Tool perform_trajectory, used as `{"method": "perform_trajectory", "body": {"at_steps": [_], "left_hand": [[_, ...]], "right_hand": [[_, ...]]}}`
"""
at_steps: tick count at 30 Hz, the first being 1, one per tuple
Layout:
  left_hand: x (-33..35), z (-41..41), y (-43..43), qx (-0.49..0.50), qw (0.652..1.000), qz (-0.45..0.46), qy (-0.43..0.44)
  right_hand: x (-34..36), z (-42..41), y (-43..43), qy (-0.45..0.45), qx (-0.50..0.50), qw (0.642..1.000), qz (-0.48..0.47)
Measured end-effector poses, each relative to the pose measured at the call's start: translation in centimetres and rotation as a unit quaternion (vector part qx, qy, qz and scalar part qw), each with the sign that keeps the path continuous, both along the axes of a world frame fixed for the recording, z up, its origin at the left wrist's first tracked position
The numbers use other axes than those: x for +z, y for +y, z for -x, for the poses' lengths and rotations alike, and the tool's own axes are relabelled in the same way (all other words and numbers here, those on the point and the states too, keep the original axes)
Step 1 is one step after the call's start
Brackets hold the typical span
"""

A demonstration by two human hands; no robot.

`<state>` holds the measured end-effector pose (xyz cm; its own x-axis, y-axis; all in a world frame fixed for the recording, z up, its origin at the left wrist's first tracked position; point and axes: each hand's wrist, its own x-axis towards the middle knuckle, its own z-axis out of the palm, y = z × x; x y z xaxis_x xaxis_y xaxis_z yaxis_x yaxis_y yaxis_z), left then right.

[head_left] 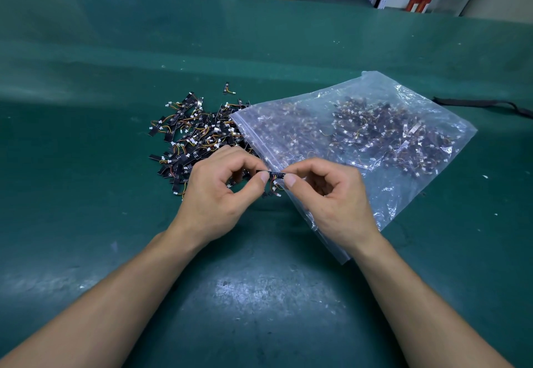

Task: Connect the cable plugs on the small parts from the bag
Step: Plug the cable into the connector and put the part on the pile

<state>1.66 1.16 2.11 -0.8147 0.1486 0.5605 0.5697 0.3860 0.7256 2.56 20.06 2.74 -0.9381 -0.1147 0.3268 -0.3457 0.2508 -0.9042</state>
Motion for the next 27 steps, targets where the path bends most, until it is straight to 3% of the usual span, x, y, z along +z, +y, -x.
{"method": "perform_trajectory", "body": {"at_steps": [27], "left_hand": [[0.19, -0.18, -0.11, -0.021, 1.000, -0.005, -0.019]], "right_hand": [[0.16, 0.05, -0.05, 0.035, 0.006, 0.999, -0.033]]}}
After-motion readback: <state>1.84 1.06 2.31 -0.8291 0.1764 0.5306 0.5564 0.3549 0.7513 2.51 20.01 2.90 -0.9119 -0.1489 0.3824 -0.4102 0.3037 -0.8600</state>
